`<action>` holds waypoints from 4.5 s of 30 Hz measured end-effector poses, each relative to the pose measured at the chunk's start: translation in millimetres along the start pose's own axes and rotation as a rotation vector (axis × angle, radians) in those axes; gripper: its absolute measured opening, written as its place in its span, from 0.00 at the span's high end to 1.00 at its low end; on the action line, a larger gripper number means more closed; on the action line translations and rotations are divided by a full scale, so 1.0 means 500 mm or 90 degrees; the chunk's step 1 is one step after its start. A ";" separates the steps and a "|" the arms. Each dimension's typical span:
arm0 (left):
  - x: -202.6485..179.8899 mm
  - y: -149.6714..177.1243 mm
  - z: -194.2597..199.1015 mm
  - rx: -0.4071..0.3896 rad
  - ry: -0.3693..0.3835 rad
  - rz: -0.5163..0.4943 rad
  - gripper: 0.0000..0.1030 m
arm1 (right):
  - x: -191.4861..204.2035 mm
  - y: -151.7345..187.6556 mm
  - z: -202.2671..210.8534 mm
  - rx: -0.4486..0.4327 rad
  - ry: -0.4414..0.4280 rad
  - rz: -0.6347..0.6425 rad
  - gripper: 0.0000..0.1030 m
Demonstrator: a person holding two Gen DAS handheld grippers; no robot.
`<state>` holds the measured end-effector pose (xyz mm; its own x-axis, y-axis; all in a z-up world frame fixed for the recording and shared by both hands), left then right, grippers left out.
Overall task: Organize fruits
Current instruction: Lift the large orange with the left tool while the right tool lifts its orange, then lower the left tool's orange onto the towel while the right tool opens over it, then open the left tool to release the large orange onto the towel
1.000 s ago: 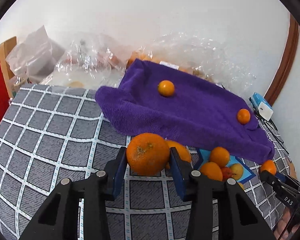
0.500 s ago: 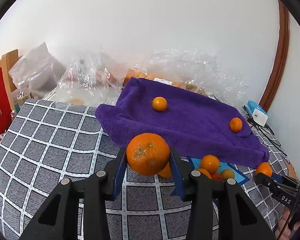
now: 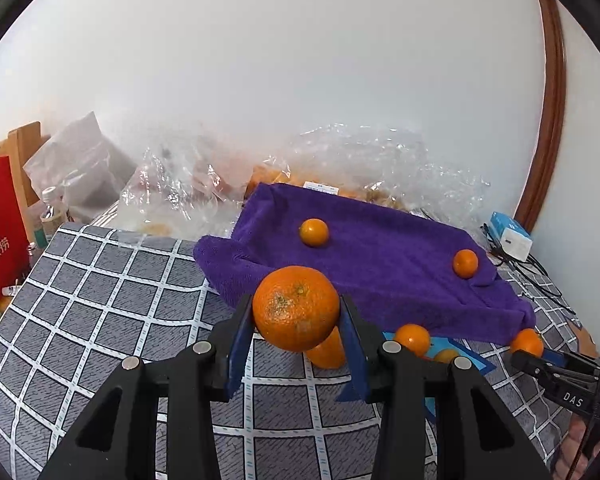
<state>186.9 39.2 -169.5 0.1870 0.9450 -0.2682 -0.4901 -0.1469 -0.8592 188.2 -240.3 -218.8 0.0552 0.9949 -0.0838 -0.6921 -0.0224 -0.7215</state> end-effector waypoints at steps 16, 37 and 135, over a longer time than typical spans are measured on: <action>0.014 -0.001 0.002 -0.005 -0.004 0.013 0.62 | 0.002 -0.001 0.008 -0.011 -0.017 0.004 0.59; 0.028 0.001 -0.008 0.009 0.004 0.041 0.62 | -0.005 -0.004 0.020 -0.031 -0.040 -0.012 0.59; 0.056 -0.104 -0.274 0.150 -0.008 0.020 0.56 | 0.026 -0.183 -0.121 -0.038 0.059 0.019 0.36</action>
<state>334.3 33.2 -192.1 0.1587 0.9448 -0.2868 -0.6809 -0.1057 -0.7248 295.7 -231.2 -195.6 0.1043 0.9805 -0.1668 -0.6500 -0.0598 -0.7576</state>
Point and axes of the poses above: each gripper's, at about its wrist camera, not at the fingertips, and z roughly against the way its jaws point, x to its left, y to its underside, the point moved 4 cm from there along -z, roughly the way its jaws point, and after that the axes turned 14 degrees about y, right-handed, at the moved point
